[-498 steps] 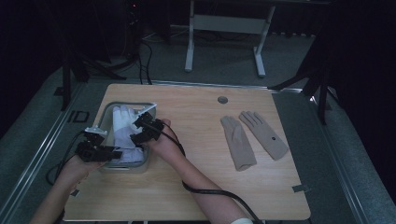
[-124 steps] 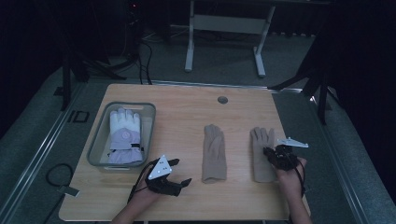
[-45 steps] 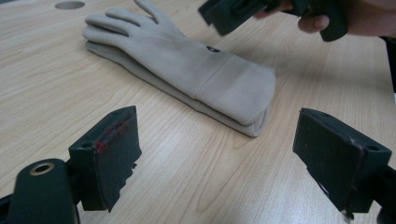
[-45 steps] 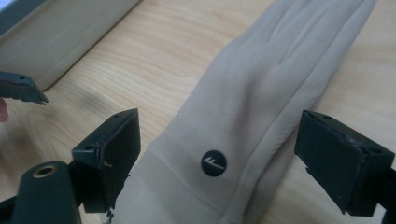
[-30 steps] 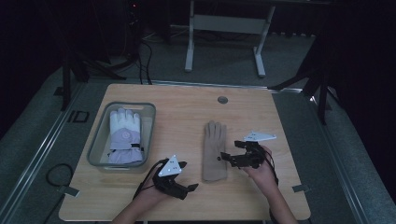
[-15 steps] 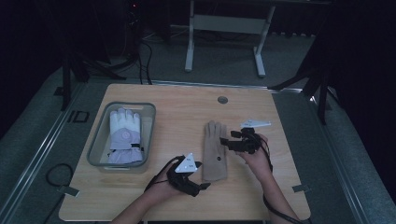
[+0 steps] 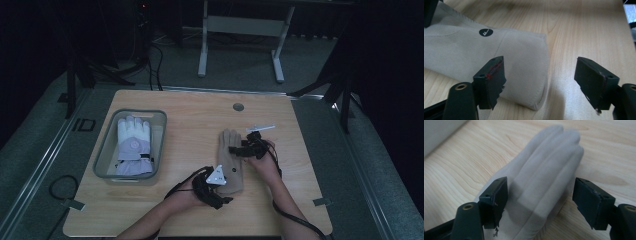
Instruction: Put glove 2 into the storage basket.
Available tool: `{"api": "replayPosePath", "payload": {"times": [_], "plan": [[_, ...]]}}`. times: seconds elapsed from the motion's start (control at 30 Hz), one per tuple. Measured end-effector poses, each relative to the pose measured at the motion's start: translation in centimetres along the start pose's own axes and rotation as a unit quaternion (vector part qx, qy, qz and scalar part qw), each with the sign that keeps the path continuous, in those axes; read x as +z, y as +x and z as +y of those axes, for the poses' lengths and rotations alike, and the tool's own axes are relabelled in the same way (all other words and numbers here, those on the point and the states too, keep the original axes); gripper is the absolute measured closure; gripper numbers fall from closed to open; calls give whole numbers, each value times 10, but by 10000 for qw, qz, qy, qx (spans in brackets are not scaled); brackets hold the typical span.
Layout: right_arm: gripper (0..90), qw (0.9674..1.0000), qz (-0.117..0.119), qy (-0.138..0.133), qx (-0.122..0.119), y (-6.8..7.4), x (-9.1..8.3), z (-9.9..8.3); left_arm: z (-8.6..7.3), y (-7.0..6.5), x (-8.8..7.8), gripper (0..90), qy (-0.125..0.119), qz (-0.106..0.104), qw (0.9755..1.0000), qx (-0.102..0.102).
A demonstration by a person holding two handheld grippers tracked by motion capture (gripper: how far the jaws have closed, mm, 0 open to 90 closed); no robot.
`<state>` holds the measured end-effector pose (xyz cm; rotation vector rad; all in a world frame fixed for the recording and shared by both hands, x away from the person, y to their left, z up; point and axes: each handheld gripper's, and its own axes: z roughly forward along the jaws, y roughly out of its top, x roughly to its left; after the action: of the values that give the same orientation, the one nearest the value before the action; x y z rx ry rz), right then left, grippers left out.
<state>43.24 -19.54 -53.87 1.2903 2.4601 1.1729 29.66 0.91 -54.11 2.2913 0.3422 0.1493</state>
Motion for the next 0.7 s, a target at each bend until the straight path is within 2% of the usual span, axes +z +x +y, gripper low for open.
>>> {"api": "replayPosePath", "payload": {"times": [0.1, 0.17, 0.2, 0.23, 0.33, 0.4, 0.43, 0.5, 0.53, 0.57, 0.63, 0.7], "plan": [[331, 9999, -70, 107, -103, 2, 5, -2, -1, 0, 4, 264, 118, -21, 9999, 27], [376, 9998, 10, 129, -141, 3, 7, -3, -2, -1, 6, 277, 193, -10, 9998, 74], [431, 9998, 11, 134, -162, 3, 8, -3, -3, -1, 7, 277, 193, -11, 9998, 73], [497, 9996, 95, 129, -253, 4, 7, -4, -3, -1, 7, 283, 198, 18, 9998, 66], [627, 9979, 66, 130, -633, 10, 4, -5, -4, 0, 9, 315, 203, 33, 9998, 16], [676, 9961, -113, 122, -861, 16, 3, -6, -4, 0, 9, 330, 208, 35, 9998, 20], [676, 9961, -113, 122, -861, 16, 3, -6, -4, 0, 9, 351, 208, 35, 9998, 20], [697, 9948, -316, 53, -970, 22, 2, -8, -3, 1, 9, 356, 248, 56, 9997, 61], [702, 9931, -395, 12, -1102, 25, 2, -10, -3, 1, 10, 370, 267, 69, 9996, 90], [708, 9899, -543, -52, -1309, 30, 2, -12, -3, 1, 10, 375, 262, 38, 9996, 81], [710, 9877, -625, -96, -1432, 33, 2, -14, -3, 1, 10, 381, 265, 59, 9996, 61], [711, 9886, -610, -125, -1373, 32, 2, -14, -3, 1, 11, 405, 287, 122, 9995, 93]]}}
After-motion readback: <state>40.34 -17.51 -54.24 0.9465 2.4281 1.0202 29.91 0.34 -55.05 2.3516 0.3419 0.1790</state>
